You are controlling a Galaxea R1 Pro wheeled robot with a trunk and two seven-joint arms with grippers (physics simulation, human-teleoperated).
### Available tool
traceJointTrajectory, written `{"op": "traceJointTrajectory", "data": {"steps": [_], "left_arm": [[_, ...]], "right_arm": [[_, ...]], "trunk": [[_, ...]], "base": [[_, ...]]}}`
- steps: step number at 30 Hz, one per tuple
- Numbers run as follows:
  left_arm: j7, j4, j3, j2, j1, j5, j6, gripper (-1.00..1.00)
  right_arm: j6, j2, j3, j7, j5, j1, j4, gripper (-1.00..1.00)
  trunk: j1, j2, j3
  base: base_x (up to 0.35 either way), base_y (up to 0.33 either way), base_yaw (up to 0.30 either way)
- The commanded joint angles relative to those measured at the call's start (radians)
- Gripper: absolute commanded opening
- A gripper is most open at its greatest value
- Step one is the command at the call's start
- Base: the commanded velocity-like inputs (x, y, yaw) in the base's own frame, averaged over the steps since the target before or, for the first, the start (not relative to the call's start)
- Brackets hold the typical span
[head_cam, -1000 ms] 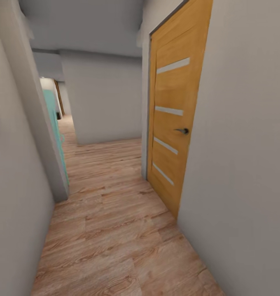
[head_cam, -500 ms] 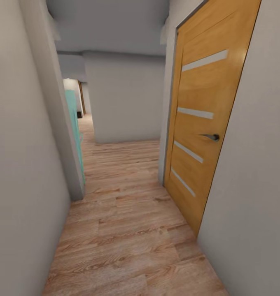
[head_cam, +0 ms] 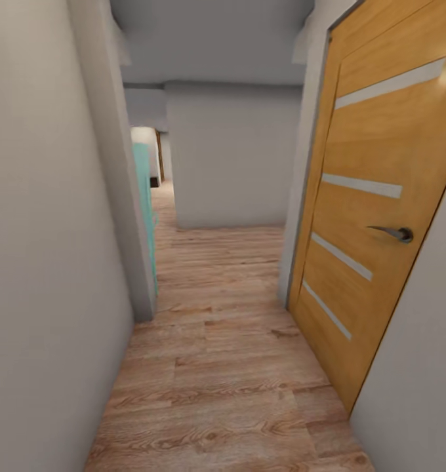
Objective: Move the two storage containers from the living room to the garage. In the garage, place one container on the floor and stack the other container on top of it (either order is fine).
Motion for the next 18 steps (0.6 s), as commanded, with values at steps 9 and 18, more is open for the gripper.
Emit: {"op": "traceJointTrajectory", "data": {"steps": [9, 18], "left_arm": [[0.001, -0.001, 0.0, 0.0, 0.0, 0.003, -0.002, 1.0], [0.001, -0.001, 0.0, 0.0, 0.0, 0.003, -0.002, 1.0]], "right_arm": [[-0.002, -0.002, 0.011, -0.003, 0.015, -0.001, 0.003, 1.0], [-0.001, -0.003, 0.013, -0.002, 0.017, -0.001, 0.003, 1.0]], "trunk": [[0.001, 0.0, -0.001], [0.001, 0.0, -0.001]], "base": [[0.321, 0.0, 0.025], [0.321, 0.0, 0.001]]}}
